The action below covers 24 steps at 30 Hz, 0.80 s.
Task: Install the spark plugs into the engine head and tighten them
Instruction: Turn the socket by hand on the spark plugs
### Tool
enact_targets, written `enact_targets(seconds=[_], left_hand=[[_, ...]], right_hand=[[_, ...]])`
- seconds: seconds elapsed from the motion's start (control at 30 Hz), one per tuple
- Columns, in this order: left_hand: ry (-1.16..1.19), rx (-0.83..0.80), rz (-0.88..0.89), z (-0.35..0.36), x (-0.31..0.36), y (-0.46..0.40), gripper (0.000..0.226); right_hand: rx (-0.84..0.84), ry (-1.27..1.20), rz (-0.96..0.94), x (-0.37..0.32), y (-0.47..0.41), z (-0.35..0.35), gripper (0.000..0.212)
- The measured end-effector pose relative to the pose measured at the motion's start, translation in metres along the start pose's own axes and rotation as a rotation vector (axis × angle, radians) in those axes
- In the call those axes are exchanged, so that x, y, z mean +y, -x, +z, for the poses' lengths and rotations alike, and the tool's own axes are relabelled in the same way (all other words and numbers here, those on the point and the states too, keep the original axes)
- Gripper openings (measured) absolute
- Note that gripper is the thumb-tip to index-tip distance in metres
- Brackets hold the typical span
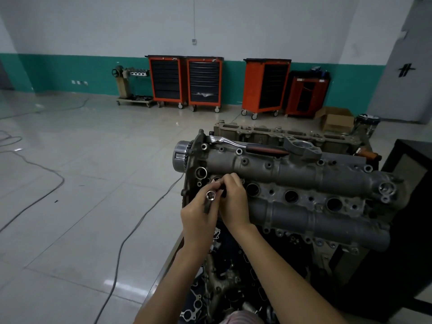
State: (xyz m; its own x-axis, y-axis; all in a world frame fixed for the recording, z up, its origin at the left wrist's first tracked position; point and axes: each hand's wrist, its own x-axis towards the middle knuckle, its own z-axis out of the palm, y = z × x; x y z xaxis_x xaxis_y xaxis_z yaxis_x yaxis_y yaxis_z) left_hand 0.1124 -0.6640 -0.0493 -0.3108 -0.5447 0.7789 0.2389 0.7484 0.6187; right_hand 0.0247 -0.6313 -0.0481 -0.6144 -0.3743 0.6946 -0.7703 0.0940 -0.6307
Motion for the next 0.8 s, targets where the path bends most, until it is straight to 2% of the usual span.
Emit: enact_targets(seconds=[0.13, 0.2, 0.27, 0.53, 0.6, 0.7, 0.8], left_hand=[[-0.023, -0.047, 0.062, -0.003, -0.003, 0.0, 0.022], [-0.039, -0.088, 0.097, -0.007, -0.004, -0.001, 0.023], [-0.059, -0.131, 0.126, -0.01, -0.007, -0.004, 0.023], [-0.056, -0.321, 0.148, -0.016, -0.011, -0.013, 0.027], [-0.031, -0.311, 0.132, -0.015, -0.009, -0.013, 0.024], [0.047, -0.257, 0.072, -0.013, -0.002, -0.009, 0.026], [0.116, -0.145, 0.059, -0.01, 0.007, -0.004, 0.026]], right_hand=[[-0.046, -0.027, -0.037, 0.003, 0.001, -0.003, 0.008], [-0.1, -0.024, -0.096, 0.006, 0.002, -0.006, 0.022], [-0.121, -0.027, -0.126, 0.007, 0.003, -0.007, 0.023], [-0.008, 0.024, -0.089, 0.005, 0.007, 0.0, 0.002], [0.01, 0.009, -0.073, 0.003, 0.008, 0.0, 0.006], [0.005, 0.008, -0.055, 0.0, 0.008, -0.002, 0.001], [-0.02, 0.006, -0.019, -0.004, 0.009, -0.001, 0.013]])
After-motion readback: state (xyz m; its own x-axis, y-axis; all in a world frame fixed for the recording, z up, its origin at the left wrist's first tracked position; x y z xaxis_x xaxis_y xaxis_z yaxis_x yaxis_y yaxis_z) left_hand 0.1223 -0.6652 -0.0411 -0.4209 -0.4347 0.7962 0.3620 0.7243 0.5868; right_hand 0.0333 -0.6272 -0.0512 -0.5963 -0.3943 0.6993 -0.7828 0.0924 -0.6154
